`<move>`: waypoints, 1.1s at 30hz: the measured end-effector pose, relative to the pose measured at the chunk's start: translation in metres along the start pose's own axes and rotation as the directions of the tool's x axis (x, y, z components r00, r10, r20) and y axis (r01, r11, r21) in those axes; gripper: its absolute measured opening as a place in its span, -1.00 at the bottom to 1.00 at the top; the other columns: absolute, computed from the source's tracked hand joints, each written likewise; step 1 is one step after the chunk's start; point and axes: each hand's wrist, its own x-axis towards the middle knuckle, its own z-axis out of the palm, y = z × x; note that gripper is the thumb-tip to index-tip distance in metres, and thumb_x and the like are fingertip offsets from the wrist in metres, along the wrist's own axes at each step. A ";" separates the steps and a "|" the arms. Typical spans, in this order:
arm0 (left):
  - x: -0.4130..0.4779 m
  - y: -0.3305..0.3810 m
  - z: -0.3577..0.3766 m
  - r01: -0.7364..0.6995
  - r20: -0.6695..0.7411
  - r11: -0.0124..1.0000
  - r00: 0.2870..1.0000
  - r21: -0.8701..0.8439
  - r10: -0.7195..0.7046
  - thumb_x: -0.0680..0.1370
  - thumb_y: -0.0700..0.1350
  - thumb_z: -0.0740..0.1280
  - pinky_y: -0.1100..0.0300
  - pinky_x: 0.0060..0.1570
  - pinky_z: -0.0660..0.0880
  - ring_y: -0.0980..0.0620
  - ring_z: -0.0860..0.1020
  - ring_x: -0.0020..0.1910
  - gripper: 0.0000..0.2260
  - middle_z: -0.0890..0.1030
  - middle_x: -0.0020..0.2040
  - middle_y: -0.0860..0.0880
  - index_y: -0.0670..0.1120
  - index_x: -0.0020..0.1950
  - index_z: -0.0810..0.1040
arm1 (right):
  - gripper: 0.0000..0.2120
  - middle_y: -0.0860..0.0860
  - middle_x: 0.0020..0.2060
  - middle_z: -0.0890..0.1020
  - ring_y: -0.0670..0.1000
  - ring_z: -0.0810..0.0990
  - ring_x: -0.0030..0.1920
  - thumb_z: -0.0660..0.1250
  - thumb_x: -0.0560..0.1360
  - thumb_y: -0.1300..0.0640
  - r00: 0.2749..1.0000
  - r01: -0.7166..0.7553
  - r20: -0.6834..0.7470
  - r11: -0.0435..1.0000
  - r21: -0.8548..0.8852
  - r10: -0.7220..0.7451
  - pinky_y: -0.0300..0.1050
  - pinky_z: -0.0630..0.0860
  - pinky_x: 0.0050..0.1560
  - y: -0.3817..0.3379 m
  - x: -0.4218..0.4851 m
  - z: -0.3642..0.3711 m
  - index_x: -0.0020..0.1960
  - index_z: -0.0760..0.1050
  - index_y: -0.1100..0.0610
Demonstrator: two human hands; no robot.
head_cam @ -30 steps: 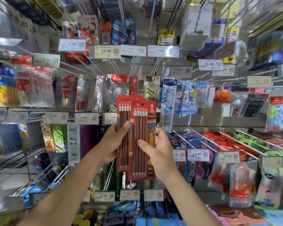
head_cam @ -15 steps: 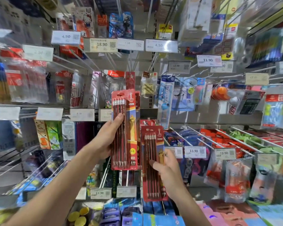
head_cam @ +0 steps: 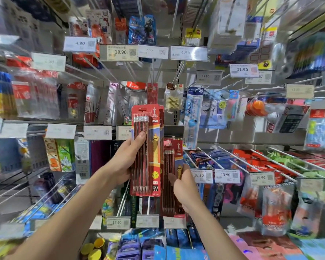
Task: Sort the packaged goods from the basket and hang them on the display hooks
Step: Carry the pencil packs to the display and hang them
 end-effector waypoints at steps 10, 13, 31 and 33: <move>-0.002 0.000 0.002 -0.039 0.023 0.999 0.999 0.010 0.038 0.62 0.17 0.25 0.07 -0.15 0.66 -0.08 0.73 -0.01 -0.52 0.73 0.06 -0.11 -0.15 0.36 0.51 | -0.48 0.14 0.39 0.47 0.15 0.52 0.26 0.12 0.68 0.27 0.991 -0.129 -0.041 0.990 -0.060 0.127 0.03 0.48 0.19 -0.023 0.013 0.011 0.61 0.14 0.12; -0.001 -0.001 0.000 -0.054 0.026 0.998 0.998 0.011 0.053 0.62 0.17 0.27 0.06 -0.12 0.66 -0.10 0.72 0.01 -0.51 0.72 0.08 -0.13 -0.17 0.38 0.49 | -0.78 0.02 -0.05 0.60 0.01 0.55 -0.10 0.11 0.66 0.27 0.996 -0.031 -0.089 0.999 -0.030 0.029 -0.02 0.55 -0.05 -0.029 0.004 0.005 0.15 0.52 0.14; 0.013 -0.012 0.000 -0.197 -0.011 0.979 0.980 0.047 0.198 0.54 0.22 0.37 -0.11 0.19 0.57 -0.19 0.66 0.20 -0.45 0.69 0.21 -0.17 -0.14 0.37 0.51 | -0.65 -0.25 -0.01 0.55 -0.33 0.54 -0.11 0.50 0.52 0.14 0.950 0.305 0.027 0.943 0.135 -0.311 -0.24 0.48 0.01 -0.055 -0.031 0.001 0.13 0.36 -0.03; 0.015 -0.013 -0.001 -0.197 -0.030 0.979 0.979 0.059 0.199 0.60 0.16 0.34 -0.17 0.26 0.55 -0.16 0.66 0.22 -0.54 0.69 0.22 -0.13 -0.12 0.36 0.53 | -0.64 -0.16 0.10 0.63 -0.22 0.64 0.04 0.48 0.53 0.22 0.957 0.261 0.056 0.929 0.264 -0.285 -0.11 0.55 0.19 -0.050 -0.027 -0.004 0.20 0.39 -0.01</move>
